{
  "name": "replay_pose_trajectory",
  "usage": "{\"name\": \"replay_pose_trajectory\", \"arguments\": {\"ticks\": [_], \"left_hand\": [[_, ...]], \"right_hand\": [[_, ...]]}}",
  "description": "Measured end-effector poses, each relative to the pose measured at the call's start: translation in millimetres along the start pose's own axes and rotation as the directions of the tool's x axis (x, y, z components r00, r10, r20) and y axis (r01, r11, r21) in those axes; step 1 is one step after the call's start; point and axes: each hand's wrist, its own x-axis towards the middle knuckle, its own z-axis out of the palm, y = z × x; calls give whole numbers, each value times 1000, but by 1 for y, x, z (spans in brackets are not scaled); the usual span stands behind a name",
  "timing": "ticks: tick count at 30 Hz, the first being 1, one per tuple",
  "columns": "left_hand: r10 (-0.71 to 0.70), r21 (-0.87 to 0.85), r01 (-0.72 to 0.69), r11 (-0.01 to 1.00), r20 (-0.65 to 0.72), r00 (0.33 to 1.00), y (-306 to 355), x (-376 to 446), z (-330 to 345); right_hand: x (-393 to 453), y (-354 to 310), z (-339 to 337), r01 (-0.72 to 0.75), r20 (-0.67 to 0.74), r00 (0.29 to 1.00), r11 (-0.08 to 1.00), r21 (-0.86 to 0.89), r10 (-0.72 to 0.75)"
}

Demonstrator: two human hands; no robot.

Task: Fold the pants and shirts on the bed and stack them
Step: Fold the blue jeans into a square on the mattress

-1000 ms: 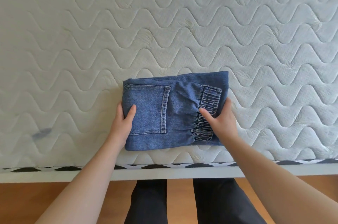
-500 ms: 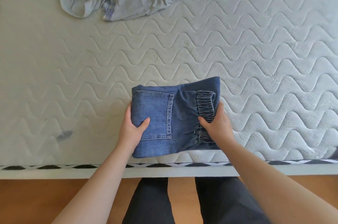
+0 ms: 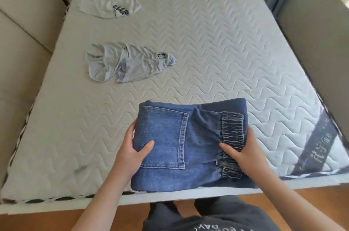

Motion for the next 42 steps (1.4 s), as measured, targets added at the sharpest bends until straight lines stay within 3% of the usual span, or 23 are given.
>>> {"name": "replay_pose_trajectory", "arguments": {"ticks": [9, 15, 22, 31, 37, 42], "left_hand": [[92, -38, -91, 995, 44, 995, 45, -45, -1], [164, -92, -147, 985, 221, 961, 47, -70, -35], [202, -121, -167, 978, 402, 893, 51, -107, -28], [221, -66, -233, 970, 633, 742, 73, -165, 71], [190, -25, -268, 963, 768, 612, 81, -233, 195], [190, 11, -345, 939, 817, 544, 85, -301, 294]], "right_hand": [[-65, -29, -52, 42, -36, 998, 999, 22, -42], [-146, -43, -37, 49, -123, 992, 996, 80, -39], [-245, -39, -43, -34, -264, 962, 987, 157, 75], [-358, 22, -97, -55, -493, 851, 963, 265, 184], [-445, 92, -170, -88, -617, 743, 952, 294, 260], [-502, 149, -230, -118, -681, 657, 936, 331, 323]]}}
